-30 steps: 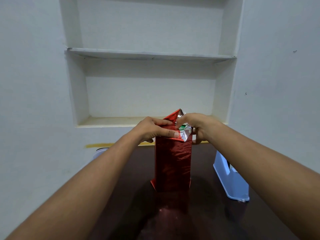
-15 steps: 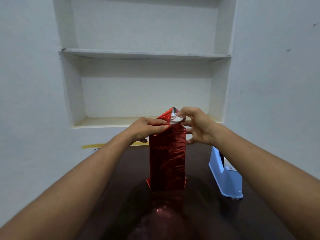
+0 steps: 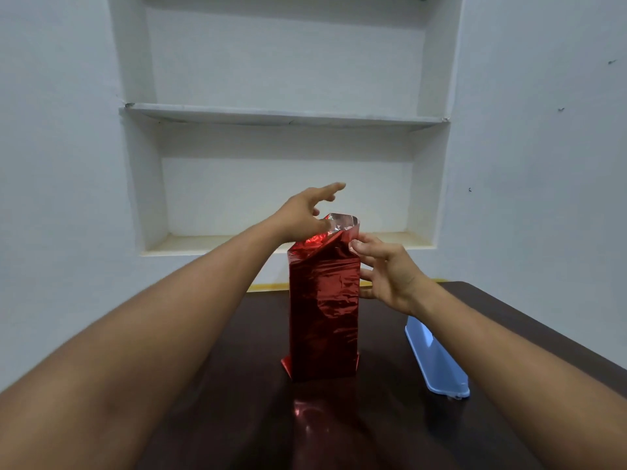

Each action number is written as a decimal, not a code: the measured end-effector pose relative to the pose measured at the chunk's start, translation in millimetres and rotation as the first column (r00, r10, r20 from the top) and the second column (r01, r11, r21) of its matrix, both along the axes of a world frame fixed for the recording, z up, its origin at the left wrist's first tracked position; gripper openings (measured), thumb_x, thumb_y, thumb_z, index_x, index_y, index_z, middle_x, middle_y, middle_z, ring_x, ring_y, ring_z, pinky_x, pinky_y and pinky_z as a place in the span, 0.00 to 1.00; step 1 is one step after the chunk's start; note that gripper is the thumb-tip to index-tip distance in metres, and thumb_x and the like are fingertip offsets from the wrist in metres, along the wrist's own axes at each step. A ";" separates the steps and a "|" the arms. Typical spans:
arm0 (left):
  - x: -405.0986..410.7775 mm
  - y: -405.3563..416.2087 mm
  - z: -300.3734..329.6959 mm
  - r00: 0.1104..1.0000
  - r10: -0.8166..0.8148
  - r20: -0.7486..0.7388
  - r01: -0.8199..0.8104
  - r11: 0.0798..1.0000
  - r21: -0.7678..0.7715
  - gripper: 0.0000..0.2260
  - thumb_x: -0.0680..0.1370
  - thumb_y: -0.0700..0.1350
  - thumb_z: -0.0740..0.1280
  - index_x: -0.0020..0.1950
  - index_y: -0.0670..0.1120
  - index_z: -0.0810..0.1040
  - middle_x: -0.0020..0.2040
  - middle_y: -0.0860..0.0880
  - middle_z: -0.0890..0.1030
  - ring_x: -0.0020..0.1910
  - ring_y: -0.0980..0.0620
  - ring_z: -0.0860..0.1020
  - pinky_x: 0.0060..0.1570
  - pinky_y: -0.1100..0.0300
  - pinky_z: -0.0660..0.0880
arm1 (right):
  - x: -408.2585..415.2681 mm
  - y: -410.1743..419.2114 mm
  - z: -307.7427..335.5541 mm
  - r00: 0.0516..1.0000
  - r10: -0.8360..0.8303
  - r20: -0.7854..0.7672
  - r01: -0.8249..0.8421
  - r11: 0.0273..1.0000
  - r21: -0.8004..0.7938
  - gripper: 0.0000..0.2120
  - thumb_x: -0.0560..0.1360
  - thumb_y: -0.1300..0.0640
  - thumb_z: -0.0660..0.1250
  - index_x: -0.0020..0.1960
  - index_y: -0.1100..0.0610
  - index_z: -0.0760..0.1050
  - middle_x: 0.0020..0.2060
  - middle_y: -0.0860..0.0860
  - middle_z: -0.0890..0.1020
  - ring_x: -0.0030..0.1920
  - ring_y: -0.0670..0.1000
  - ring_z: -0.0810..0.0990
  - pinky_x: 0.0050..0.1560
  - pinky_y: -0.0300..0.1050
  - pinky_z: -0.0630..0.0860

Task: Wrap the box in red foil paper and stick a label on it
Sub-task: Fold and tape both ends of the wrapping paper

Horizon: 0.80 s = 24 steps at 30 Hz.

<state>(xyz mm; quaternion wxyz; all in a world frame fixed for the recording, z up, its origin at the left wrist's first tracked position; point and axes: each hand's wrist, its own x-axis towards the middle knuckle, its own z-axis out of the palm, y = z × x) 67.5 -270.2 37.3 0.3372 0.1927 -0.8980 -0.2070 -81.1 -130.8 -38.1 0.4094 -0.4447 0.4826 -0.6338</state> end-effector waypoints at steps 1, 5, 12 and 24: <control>-5.3 -0.9 6.0 0.998 0.005 0.060 -0.004 1.000 -0.008 0.32 0.79 0.42 0.72 0.79 0.61 0.67 0.67 0.55 0.78 0.57 0.52 0.79 0.50 0.65 0.76 | 1.3 -0.9 0.6 1.000 -0.004 -0.025 0.004 1.000 0.009 0.22 0.73 0.49 0.71 0.67 0.47 0.78 0.61 0.49 0.83 0.57 0.55 0.82 0.56 0.58 0.79; -21.6 4.2 25.7 0.965 0.022 0.262 0.017 0.989 -0.145 0.17 0.78 0.40 0.71 0.65 0.53 0.84 0.53 0.54 0.85 0.50 0.61 0.82 0.52 0.63 0.77 | 7.9 -3.7 1.5 0.999 -0.046 0.013 0.045 0.998 0.047 0.12 0.81 0.46 0.64 0.60 0.46 0.82 0.53 0.50 0.83 0.54 0.53 0.80 0.53 0.56 0.77; -22.1 7.9 31.4 0.989 0.034 0.147 -0.037 0.999 0.020 0.15 0.77 0.32 0.66 0.50 0.48 0.88 0.46 0.42 0.87 0.34 0.55 0.75 0.35 0.66 0.73 | 10.6 -8.5 -1.5 0.991 -0.134 -0.011 0.135 0.987 0.086 0.12 0.83 0.49 0.65 0.64 0.49 0.78 0.48 0.49 0.82 0.51 0.51 0.80 0.49 0.54 0.78; 24.6 69.7 3.5 0.987 0.162 -0.003 -0.161 0.983 0.085 0.31 0.69 0.68 0.76 0.68 0.59 0.75 0.49 0.53 0.81 0.51 0.58 0.80 0.45 0.62 0.72 | 5.7 -3.4 1.9 0.995 -0.096 0.024 0.095 0.994 0.047 0.17 0.81 0.37 0.61 0.60 0.45 0.82 0.61 0.49 0.83 0.62 0.56 0.80 0.60 0.65 0.77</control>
